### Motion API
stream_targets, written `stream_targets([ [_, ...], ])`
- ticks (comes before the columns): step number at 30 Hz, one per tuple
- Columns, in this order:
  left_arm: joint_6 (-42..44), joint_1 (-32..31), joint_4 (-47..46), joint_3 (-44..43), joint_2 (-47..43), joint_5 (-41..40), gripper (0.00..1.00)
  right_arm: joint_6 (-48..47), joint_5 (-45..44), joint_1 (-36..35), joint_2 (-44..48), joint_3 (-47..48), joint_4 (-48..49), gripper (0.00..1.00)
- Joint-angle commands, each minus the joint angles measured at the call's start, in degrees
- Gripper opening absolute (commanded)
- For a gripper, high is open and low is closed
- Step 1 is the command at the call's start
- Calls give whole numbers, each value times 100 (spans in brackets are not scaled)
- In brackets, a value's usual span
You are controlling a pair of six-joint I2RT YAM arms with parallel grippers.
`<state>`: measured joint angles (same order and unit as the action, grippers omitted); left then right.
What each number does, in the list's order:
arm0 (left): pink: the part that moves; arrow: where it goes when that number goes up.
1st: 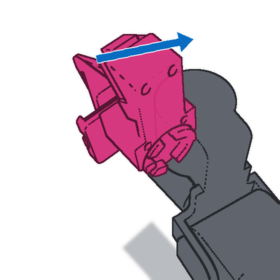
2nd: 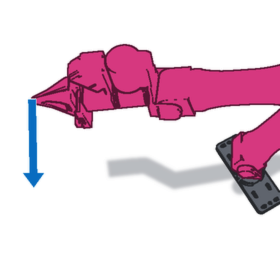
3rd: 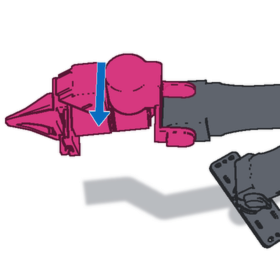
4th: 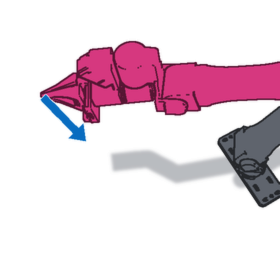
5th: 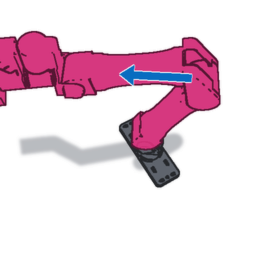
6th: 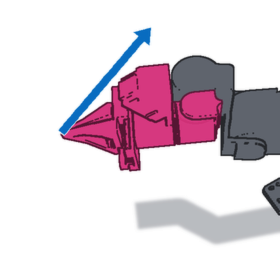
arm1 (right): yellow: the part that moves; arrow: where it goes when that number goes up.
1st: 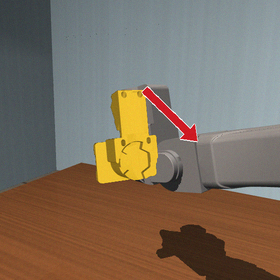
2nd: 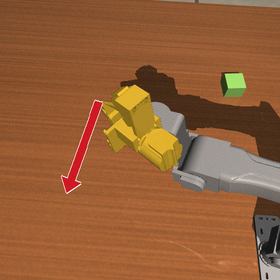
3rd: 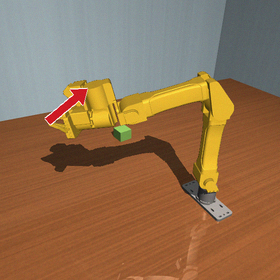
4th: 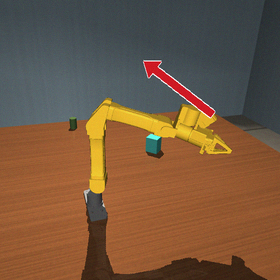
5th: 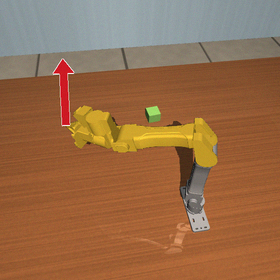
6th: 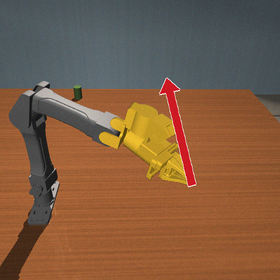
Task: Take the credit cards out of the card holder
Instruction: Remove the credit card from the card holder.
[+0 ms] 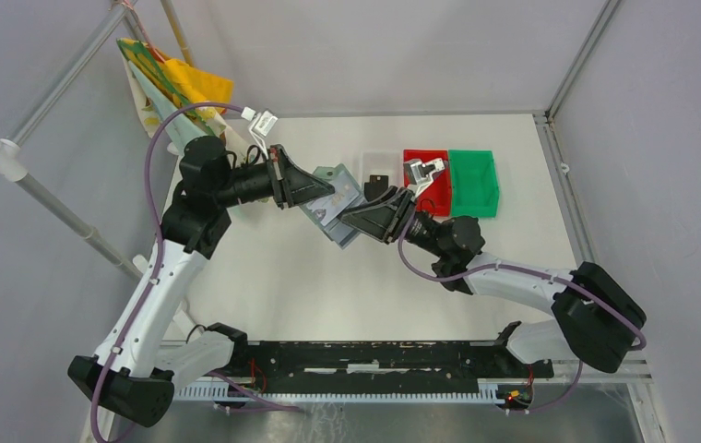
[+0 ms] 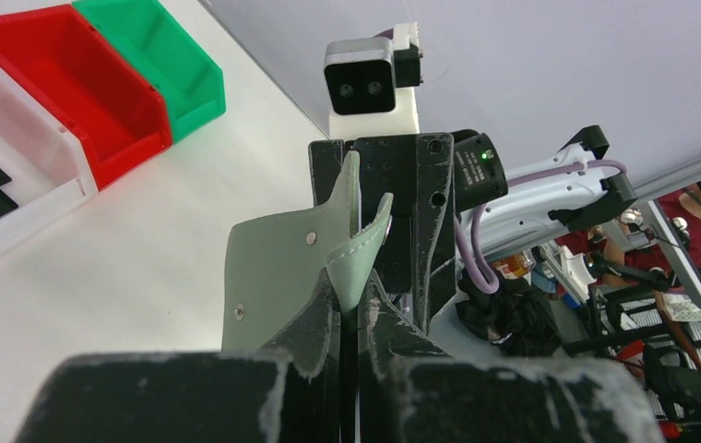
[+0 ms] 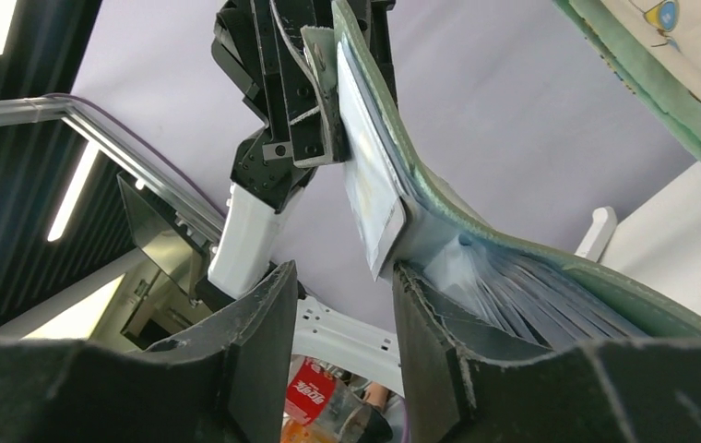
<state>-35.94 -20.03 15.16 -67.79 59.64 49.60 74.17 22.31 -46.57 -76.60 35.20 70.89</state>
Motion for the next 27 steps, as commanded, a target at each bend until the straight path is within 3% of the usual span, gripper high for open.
stream_targets([
  [1,-546,-50,-599,-73,-69,456,2,307,-392,-95,-182,291,880,46],
  [9,-463,-44,-500,-26,-115,401,2,769,-829,-125,-538,438,1953,38],
  [15,-229,-45,-352,27,-180,273,2,916,-1212,-125,-591,366,2731,40],
  [22,3,-38,-119,105,-189,220,7,857,-1173,-243,-883,833,2695,43],
  [27,134,-45,-11,158,-215,293,14,788,-1465,-309,-1014,875,2754,38],
])
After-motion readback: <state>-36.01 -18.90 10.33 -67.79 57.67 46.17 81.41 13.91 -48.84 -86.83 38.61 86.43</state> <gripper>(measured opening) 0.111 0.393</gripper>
